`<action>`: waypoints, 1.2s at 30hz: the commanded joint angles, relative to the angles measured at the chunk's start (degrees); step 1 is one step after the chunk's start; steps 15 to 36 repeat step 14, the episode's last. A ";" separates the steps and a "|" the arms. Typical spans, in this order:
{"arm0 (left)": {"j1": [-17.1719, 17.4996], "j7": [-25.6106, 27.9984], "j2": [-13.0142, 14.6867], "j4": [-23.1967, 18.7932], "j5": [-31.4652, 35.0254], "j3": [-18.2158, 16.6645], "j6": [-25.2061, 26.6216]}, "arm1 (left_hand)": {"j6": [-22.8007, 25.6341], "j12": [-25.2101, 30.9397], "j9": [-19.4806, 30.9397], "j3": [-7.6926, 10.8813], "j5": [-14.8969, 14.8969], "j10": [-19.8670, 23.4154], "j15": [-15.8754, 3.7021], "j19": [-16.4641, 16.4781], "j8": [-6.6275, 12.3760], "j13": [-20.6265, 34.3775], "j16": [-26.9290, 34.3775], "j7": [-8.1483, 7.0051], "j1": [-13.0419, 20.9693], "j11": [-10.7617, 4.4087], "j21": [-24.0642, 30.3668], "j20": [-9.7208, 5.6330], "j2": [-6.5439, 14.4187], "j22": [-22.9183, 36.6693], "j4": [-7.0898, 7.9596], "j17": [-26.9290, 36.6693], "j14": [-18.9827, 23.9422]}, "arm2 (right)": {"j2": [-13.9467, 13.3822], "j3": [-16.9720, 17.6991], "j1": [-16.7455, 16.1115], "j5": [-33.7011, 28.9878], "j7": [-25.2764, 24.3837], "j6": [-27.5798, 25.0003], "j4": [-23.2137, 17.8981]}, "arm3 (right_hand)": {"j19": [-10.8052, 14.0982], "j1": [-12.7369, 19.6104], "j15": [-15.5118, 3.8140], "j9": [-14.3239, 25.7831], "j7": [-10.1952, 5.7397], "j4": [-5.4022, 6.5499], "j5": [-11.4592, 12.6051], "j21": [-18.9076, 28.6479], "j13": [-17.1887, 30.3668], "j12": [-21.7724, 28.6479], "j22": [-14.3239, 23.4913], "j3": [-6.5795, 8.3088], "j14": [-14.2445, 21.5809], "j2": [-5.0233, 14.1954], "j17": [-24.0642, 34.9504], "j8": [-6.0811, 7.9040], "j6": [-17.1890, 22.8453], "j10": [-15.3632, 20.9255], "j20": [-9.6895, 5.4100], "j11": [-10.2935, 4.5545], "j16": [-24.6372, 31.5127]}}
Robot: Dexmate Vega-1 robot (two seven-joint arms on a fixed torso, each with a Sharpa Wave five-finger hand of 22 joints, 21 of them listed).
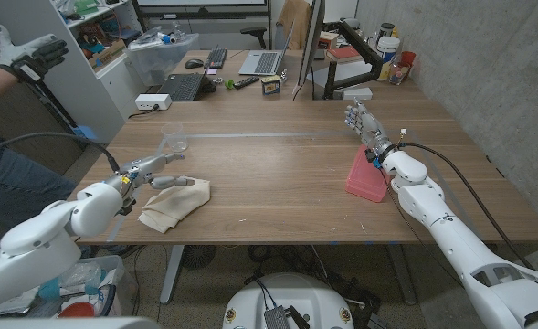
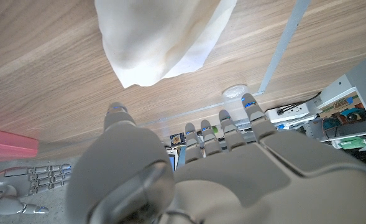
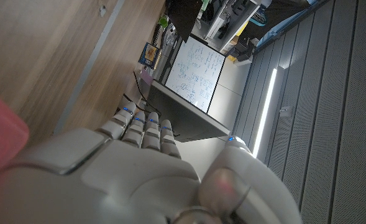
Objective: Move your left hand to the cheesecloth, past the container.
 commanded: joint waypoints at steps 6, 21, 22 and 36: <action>-2.21 3.48 2.75 1.82 -5.38 4.11 0.83 | 0.49 0.03 0.30 -0.36 -0.03 0.26 -0.19 0.27 -0.07 0.11 -0.07 0.23 0.77 -0.22 -0.16 0.27 0.11 0.13 -0.06 0.21 0.55 | -0.28 0.18 0.28 -0.30 -0.05 -0.71 0.02 | 0.47 0.15 0.16 0.11 -0.15 0.04 0.22 -0.03 0.27 0.09 0.26 -0.24 0.51 0.51 0.35 0.35 0.43 0.68 0.05 -0.03 0.14; -1.33 5.00 3.87 1.14 -6.60 4.02 1.76 | 0.36 0.00 0.31 -0.40 -0.04 0.28 -0.19 0.23 -0.18 0.12 -0.07 0.22 0.79 -0.18 -0.30 0.26 0.25 0.10 -0.01 0.24 0.64 | -0.01 0.02 0.84 -0.29 0.57 -0.34 0.87 | 0.47 0.15 0.11 0.11 -0.14 0.01 0.22 -0.04 0.27 0.06 0.26 -0.28 0.52 0.53 0.35 0.35 0.47 0.71 0.05 -0.01 0.12; -1.33 5.00 3.87 1.14 -6.60 4.02 1.76 | 0.36 0.00 0.31 -0.40 -0.04 0.28 -0.19 0.23 -0.18 0.12 -0.07 0.22 0.79 -0.18 -0.30 0.26 0.25 0.10 -0.01 0.24 0.64 | -0.01 0.02 0.84 -0.29 0.57 -0.34 0.87 | 0.47 0.15 0.11 0.11 -0.14 0.01 0.22 -0.04 0.27 0.06 0.26 -0.28 0.52 0.53 0.35 0.35 0.47 0.71 0.05 -0.01 0.12; -1.33 5.00 3.87 1.14 -6.60 4.02 1.76 | 0.36 0.00 0.31 -0.40 -0.04 0.28 -0.19 0.23 -0.18 0.12 -0.07 0.22 0.79 -0.18 -0.30 0.26 0.25 0.10 -0.01 0.24 0.64 | -0.01 0.02 0.84 -0.29 0.57 -0.34 0.87 | 0.47 0.15 0.11 0.11 -0.14 0.01 0.22 -0.04 0.27 0.06 0.26 -0.28 0.52 0.53 0.35 0.35 0.47 0.71 0.05 -0.01 0.12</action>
